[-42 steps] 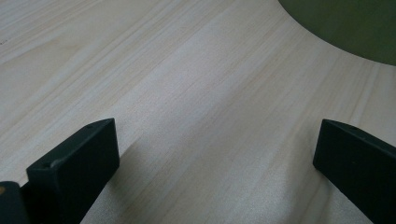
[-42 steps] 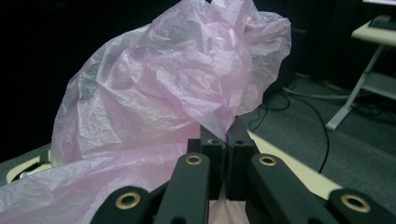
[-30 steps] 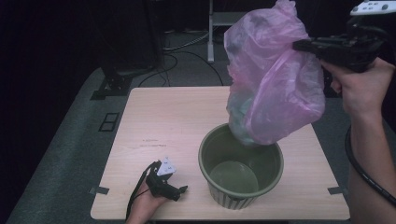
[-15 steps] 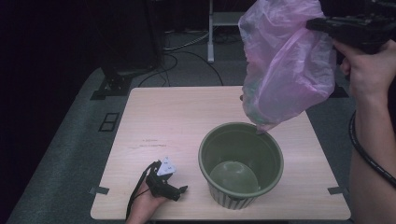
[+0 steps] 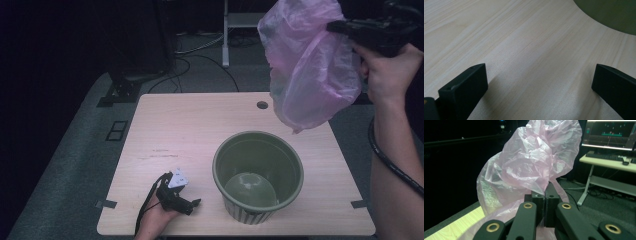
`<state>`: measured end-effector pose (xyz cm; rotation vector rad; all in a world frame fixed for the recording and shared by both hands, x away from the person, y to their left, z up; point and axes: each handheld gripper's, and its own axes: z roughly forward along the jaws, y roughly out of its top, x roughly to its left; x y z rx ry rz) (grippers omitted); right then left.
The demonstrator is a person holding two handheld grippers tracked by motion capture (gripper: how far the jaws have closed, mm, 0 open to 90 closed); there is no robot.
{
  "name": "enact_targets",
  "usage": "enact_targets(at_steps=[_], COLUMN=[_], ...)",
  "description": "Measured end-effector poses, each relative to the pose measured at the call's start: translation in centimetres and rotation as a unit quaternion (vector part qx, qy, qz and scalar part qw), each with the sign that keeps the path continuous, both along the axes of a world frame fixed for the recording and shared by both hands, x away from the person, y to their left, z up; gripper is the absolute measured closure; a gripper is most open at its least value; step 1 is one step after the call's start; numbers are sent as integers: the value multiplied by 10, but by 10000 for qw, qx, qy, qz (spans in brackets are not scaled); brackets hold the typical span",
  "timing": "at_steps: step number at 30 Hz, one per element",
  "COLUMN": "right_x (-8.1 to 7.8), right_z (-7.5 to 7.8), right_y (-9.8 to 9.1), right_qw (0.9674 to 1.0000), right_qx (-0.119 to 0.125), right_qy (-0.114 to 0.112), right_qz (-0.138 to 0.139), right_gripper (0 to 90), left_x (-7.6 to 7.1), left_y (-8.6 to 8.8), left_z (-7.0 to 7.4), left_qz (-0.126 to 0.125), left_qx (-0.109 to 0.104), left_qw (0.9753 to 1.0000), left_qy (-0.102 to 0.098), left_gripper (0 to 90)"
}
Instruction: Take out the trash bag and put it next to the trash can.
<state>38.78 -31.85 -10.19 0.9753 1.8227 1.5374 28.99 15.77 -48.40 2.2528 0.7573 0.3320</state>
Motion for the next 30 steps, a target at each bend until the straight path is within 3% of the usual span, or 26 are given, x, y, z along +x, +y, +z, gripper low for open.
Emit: enact_targets(at_steps=[15, 30], right_x=[41, 66], right_z=[-87, -156], right_y=[8, 44], right_qw=[9975, 9925], right_qx=[-225, -301], right_qy=[653, 1157], right_qz=[-116, 237], right_gripper=[893, 890], left_x=[0, 0], left_y=[0, 0], left_z=[0, 0], left_qz=[3, 4], left_qx=[-3, -11], left_qw=[10000, 10000], left_qy=[-5, -11], left_gripper=[0, 0])
